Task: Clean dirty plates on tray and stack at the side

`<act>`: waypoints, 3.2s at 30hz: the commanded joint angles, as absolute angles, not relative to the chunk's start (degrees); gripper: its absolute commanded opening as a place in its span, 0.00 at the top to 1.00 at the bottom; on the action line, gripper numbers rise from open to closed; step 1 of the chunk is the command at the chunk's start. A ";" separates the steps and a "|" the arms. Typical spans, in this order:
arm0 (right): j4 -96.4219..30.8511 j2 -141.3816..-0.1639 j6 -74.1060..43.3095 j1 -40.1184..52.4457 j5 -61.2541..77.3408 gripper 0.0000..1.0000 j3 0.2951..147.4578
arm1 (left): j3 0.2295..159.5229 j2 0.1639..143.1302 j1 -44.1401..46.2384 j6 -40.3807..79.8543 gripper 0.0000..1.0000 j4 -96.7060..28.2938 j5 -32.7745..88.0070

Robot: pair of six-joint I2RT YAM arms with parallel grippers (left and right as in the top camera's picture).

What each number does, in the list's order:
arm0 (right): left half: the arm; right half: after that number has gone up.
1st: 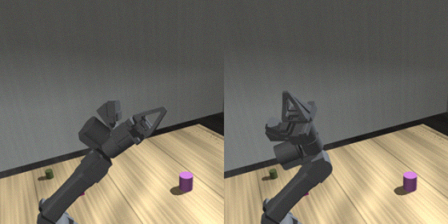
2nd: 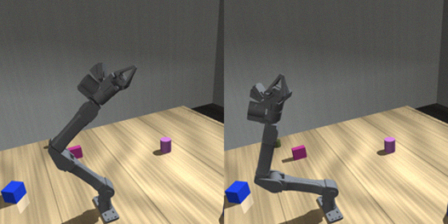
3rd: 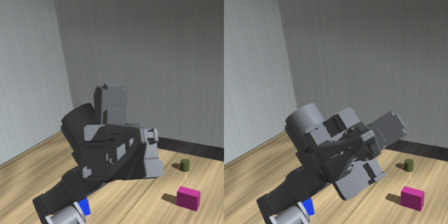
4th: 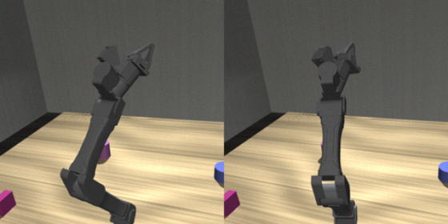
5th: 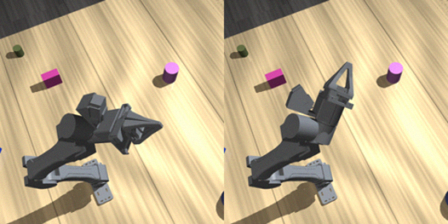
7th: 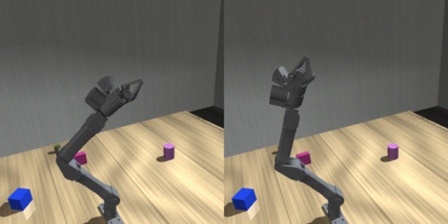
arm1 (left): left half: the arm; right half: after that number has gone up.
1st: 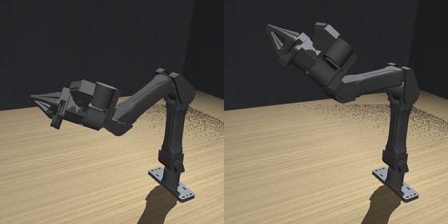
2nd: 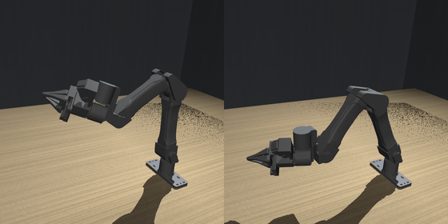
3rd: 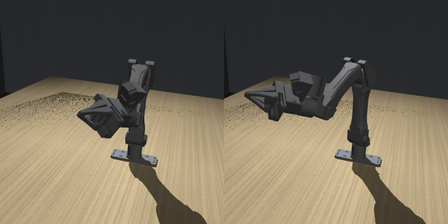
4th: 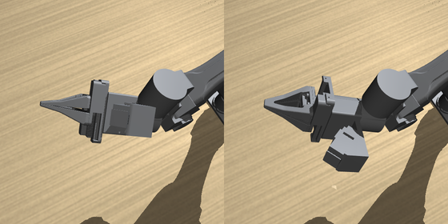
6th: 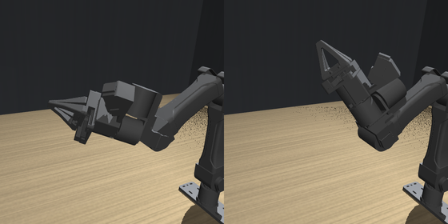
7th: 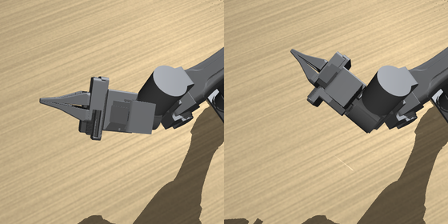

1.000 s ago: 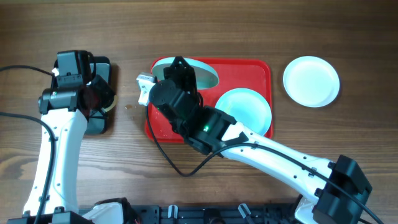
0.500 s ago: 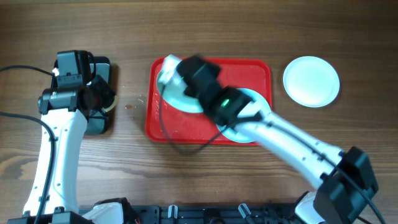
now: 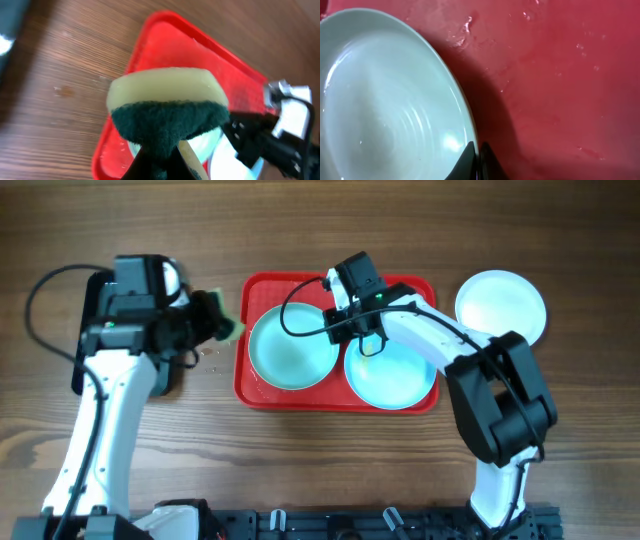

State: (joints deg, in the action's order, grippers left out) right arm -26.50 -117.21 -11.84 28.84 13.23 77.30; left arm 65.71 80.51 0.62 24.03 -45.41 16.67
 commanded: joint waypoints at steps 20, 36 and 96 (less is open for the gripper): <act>-25.39 -117.45 -18.61 28.64 11.62 0.96 77.54 | 65.54 108.38 14.26 23.55 0.96 -37.26 -10.17; -23.00 -108.16 -6.20 29.47 11.00 0.96 77.80 | 68.27 83.15 5.93 36.71 0.96 -41.85 -19.94; -33.36 -107.70 -7.49 -26.87 13.47 0.13 75.24 | 67.61 86.17 -20.10 31.92 0.96 -46.54 1.91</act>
State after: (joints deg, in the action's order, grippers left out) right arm -33.47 -106.59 -9.58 -27.42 8.93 75.46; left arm 67.68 86.06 -20.01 33.08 -46.72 1.45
